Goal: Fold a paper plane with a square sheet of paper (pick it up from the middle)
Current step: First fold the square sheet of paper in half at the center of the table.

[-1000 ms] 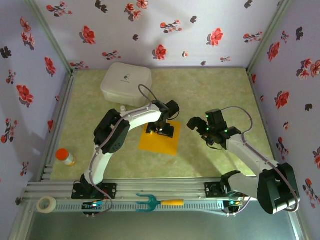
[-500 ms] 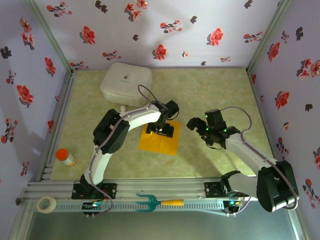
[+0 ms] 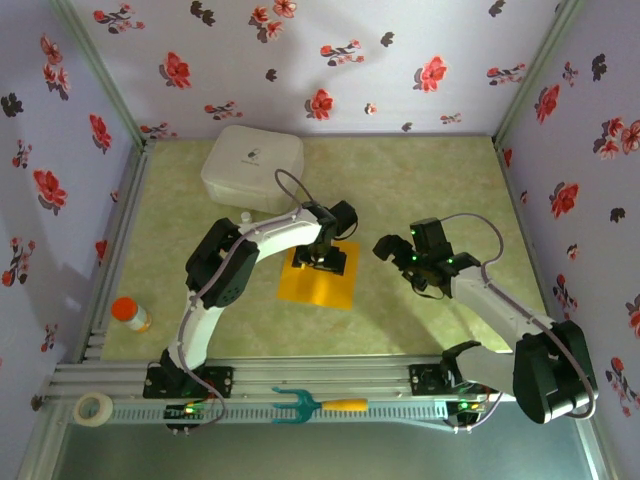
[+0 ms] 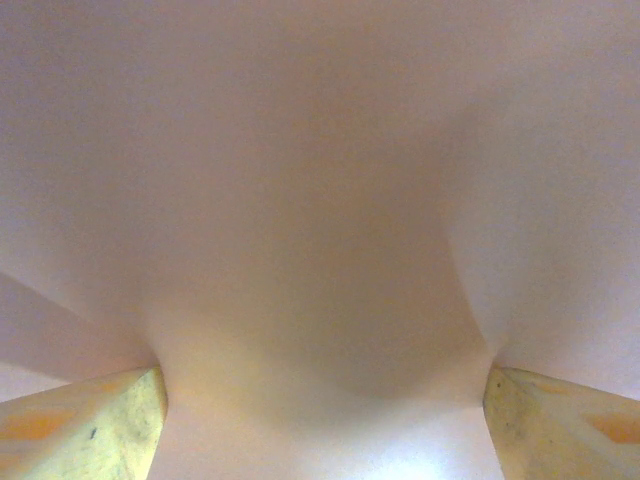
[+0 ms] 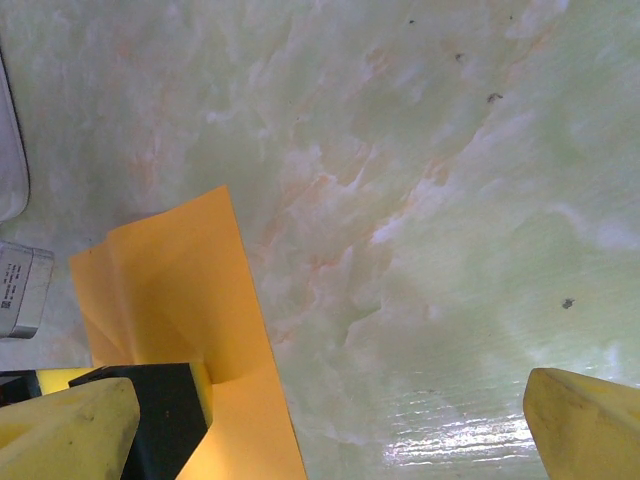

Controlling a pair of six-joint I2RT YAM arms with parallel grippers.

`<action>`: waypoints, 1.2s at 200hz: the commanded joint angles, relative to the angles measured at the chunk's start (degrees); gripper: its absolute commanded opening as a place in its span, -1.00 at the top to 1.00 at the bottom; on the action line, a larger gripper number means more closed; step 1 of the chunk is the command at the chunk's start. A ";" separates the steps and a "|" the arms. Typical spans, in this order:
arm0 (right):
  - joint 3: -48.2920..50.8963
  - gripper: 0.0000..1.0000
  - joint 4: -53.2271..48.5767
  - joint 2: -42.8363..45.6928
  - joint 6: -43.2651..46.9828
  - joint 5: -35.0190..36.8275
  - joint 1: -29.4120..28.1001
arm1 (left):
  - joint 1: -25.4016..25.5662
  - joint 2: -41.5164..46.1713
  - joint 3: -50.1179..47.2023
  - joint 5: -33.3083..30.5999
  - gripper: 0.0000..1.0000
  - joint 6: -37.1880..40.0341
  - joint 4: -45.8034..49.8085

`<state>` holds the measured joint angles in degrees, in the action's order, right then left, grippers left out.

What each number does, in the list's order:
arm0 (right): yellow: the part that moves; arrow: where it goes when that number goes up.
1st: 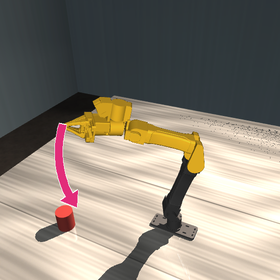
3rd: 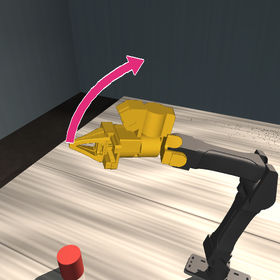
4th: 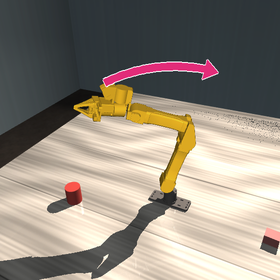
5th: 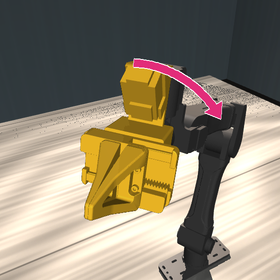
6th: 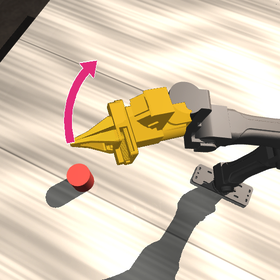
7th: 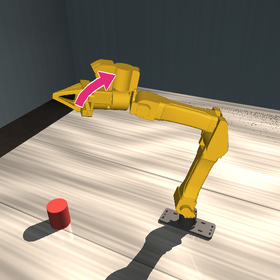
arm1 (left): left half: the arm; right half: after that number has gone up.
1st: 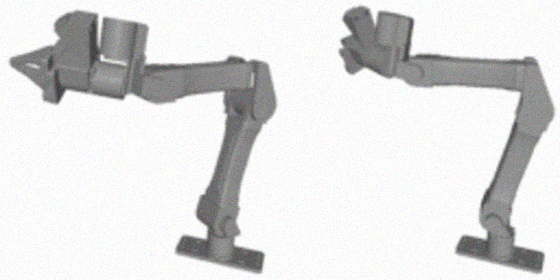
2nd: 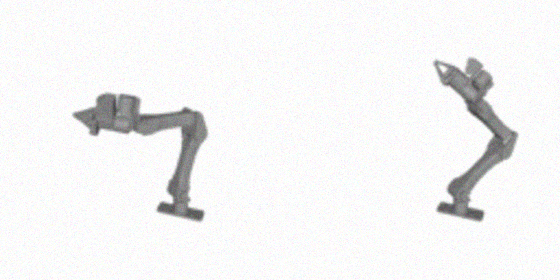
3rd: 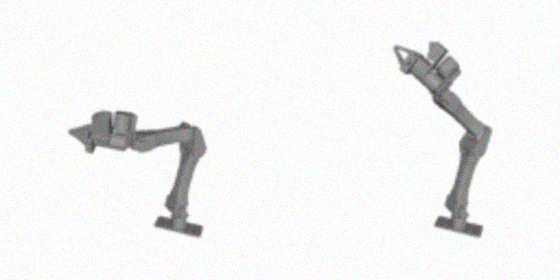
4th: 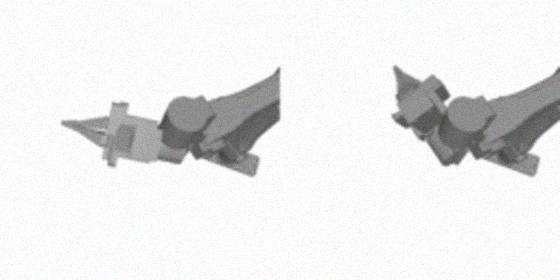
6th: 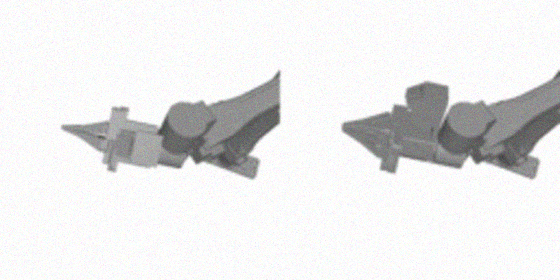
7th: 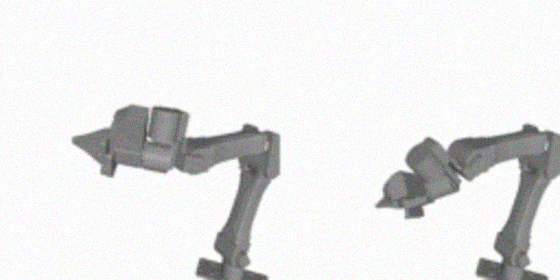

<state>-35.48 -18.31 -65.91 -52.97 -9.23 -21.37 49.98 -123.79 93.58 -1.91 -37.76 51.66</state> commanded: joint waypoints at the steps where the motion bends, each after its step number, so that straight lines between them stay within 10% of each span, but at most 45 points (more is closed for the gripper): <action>1: -0.72 -0.99 0.19 -0.37 -0.54 -0.52 0.33 | 0.20 -2.24 -2.13 1.60 -0.58 -0.90 -1.44; 93: -1.41 -0.99 -1.49 -0.26 -2.03 1.74 0.32 | 0.30 7.40 -6.18 0.29 0.17 0.23 -7.82; 240: 4.36 -0.99 4.24 12.07 -1.99 9.27 0.42 | -4.35 23.31 -21.93 21.57 0.25 -6.91 -36.16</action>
<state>-34.02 -19.31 -56.12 -55.94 0.19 -21.34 46.30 -102.72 75.18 13.52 -40.66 24.40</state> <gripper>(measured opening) 0.994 0.375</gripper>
